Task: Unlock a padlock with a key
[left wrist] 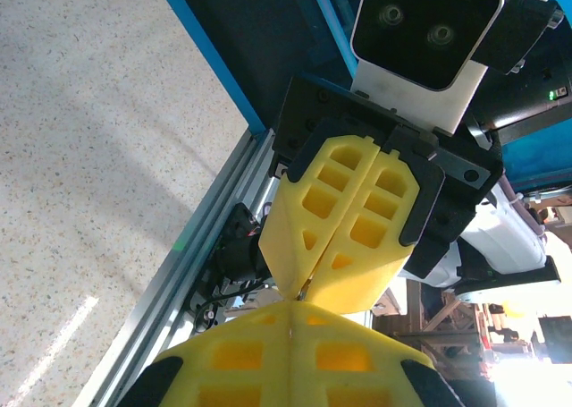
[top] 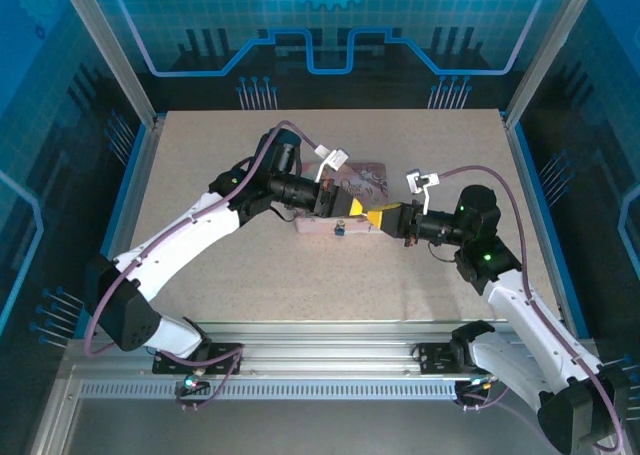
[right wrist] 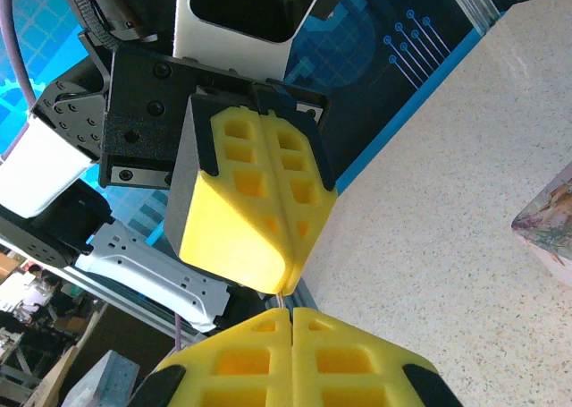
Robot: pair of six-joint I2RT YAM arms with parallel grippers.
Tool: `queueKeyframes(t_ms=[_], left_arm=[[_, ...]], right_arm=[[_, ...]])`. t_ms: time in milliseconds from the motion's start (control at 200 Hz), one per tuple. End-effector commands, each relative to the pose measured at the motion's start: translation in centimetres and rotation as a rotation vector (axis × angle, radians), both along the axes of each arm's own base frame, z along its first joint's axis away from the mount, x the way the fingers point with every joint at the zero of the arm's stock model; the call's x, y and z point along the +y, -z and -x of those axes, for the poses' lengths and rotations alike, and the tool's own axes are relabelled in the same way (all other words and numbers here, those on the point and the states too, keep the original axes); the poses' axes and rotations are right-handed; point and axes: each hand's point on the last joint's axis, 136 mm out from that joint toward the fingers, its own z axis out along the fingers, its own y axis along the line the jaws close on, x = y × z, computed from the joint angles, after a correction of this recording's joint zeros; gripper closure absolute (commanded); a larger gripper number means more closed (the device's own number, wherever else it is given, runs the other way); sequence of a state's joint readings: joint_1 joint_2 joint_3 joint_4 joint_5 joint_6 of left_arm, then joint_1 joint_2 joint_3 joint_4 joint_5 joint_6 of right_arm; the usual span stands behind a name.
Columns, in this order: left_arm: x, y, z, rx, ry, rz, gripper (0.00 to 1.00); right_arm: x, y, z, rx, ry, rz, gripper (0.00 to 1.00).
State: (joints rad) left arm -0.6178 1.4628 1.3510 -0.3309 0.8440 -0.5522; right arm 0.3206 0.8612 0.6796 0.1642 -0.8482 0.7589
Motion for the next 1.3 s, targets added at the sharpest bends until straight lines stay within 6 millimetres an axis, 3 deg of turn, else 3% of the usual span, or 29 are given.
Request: queueKeyframes(t_ms=[0, 30, 80, 145, 280, 375, 530, 720, 750, 781, 956, 1186, 1296], left_arm=[[0.4, -1.2, 0.5, -0.015, 0.006, 0.033, 1.00], [0.5, -1.2, 0.4, -0.015, 0.003, 0.032, 0.98], [0.6, -1.0, 0.1, -0.015, -0.018, 0.024, 0.72], [1.3, -0.7, -0.5, -0.020, -0.060, 0.012, 0.49], [3.0, -0.2, -1.4, -0.042, -0.161, 0.006, 0.26], [4.2, 0.7, -1.7, -0.072, -0.232, -0.016, 0.02], [6.4, 4.0, -2.7, -0.086, -0.398, -0.082, 0.01], [7.6, 8.7, -2.9, -0.137, -0.528, -0.103, 0.01], [7.7, 9.8, -2.9, -0.140, -0.547, -0.119, 0.01], [7.6, 10.6, -2.8, -0.149, -0.557, -0.131, 0.01], [7.1, 15.6, -3.2, -0.150, -0.628, -0.187, 0.01], [5.6, 19.4, -4.4, -0.195, -0.685, -0.188, 0.01], [4.4, 20.2, -5.0, -0.212, -0.678, -0.137, 0.01]], right_arm=[[0.2, 0.0, 0.6, -0.012, -0.021, 0.003, 1.00], [0.1, 0.0, 0.5, -0.011, -0.016, 0.004, 1.00], [0.0, 0.0, 0.4, -0.011, -0.002, 0.010, 1.00], [-0.1, 0.1, 0.2, -0.012, 0.018, 0.021, 1.00], [-0.6, 0.4, -0.4, -0.004, 0.055, 0.038, 1.00], [-1.0, 0.5, -0.8, -0.005, 0.089, 0.064, 1.00], [-2.1, 0.8, -2.5, -0.014, 0.183, 0.124, 1.00], [-3.7, 2.3, -6.6, -0.001, 0.339, 0.287, 1.00], [-3.9, 3.3, -7.3, 0.019, 0.357, 0.315, 1.00], [-3.9, 2.3, -8.1, -0.006, 0.376, 0.322, 1.00], [-4.5, 4.1, -13.0, 0.027, 0.471, 0.426, 1.00], [-4.3, 6.7, -18.8, 0.068, 0.529, 0.506, 1.00], [-4.3, 7.7, -21.1, 0.084, 0.546, 0.527, 1.00]])
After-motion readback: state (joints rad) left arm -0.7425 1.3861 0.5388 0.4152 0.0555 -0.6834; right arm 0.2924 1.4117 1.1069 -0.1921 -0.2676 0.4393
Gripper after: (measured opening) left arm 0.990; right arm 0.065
